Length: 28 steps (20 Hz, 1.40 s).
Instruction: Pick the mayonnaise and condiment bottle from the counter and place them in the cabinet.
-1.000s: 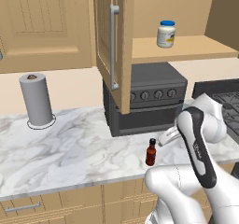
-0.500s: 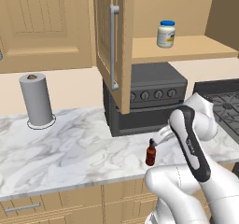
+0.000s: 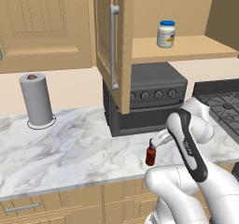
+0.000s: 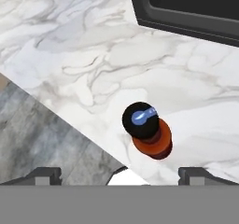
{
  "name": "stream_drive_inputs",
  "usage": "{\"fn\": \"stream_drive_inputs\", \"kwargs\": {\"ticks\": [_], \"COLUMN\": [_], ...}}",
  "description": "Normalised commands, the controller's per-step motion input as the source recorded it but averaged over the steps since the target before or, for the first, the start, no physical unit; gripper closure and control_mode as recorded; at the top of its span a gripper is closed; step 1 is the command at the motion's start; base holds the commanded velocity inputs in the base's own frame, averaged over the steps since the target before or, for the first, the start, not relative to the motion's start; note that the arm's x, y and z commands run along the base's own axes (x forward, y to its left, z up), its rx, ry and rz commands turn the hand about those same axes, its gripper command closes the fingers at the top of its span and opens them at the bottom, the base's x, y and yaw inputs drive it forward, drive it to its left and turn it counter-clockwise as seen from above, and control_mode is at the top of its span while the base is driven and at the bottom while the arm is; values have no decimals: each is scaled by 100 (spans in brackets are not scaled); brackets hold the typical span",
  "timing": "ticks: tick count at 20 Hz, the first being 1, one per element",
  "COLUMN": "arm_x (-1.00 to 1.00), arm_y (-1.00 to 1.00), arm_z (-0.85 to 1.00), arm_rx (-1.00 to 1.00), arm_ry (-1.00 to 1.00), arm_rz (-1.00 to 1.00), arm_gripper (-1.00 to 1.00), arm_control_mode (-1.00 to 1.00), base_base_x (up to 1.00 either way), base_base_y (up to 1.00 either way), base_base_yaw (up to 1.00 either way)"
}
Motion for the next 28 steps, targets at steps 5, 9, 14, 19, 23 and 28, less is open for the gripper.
{"fn": "stream_drive_inputs", "kwargs": {"ticks": [5,9,14,19,23,28], "arm_x": [17,22,20,21,18,21], "arm_y": [6,6,3,0,0,8], "arm_z": [-13,-20,-22,-24,-23,-21], "arm_rx": [0,0,0,0,0,0], "arm_ry": [0,0,1,2,1,1], "arm_rz": [1,2,3,2,3,3], "arm_gripper": [-100,-100,-100,-100,-100,100], "arm_control_mode": [-100,-100,-100,-100,-100,-100], "base_base_x": [0,0,0,0,0,0], "base_base_y": [0,0,0,0,0,0], "base_base_yaw": [0,0,0,0,0,0]}}
